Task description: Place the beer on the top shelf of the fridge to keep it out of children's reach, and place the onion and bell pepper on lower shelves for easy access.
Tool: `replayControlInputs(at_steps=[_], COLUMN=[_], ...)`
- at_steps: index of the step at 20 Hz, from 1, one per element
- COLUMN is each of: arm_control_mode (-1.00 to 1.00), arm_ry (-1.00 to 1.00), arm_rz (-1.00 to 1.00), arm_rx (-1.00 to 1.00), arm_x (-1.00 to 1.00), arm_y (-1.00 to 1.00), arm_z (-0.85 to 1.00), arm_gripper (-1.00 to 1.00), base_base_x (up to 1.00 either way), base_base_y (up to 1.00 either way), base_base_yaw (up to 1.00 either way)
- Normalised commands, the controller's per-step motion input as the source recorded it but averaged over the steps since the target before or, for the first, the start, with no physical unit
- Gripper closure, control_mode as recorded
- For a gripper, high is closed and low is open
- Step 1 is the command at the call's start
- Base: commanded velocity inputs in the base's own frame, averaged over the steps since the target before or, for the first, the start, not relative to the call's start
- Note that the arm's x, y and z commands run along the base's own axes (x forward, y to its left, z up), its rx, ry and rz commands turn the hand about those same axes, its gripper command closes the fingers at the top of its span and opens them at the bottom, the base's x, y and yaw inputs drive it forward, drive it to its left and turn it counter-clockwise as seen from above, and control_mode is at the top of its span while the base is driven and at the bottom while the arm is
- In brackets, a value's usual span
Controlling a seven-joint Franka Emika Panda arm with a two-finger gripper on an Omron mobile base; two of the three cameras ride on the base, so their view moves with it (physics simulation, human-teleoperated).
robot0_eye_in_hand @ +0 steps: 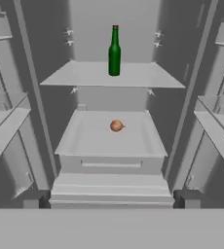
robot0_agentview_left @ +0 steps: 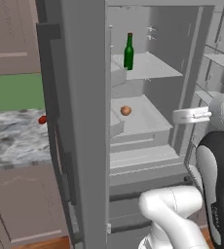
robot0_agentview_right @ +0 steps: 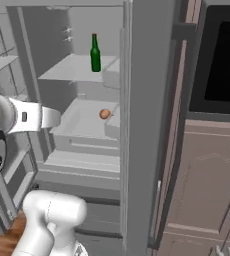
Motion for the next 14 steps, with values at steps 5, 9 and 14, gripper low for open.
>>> replayControlInputs(at_steps=[5, 9, 14], arm_control_mode=[1.00, 1.00, 1.00], arm_ry=[0.00, 0.00, 0.00], arm_rz=[0.00, 0.00, 0.00], arm_rx=[0.00, 0.00, 0.00], arm_x=[0.00, 0.00, 0.00], arm_y=[0.00, 0.00, 0.00], arm_z=[0.00, 0.00, 0.00], arm_gripper=[-1.00, -1.00, -1.00], base_base_x=[-0.88, -0.44, -0.13], base_base_y=[0.06, 0.47, 0.79], base_base_yaw=[0.01, 0.06, 0.06])
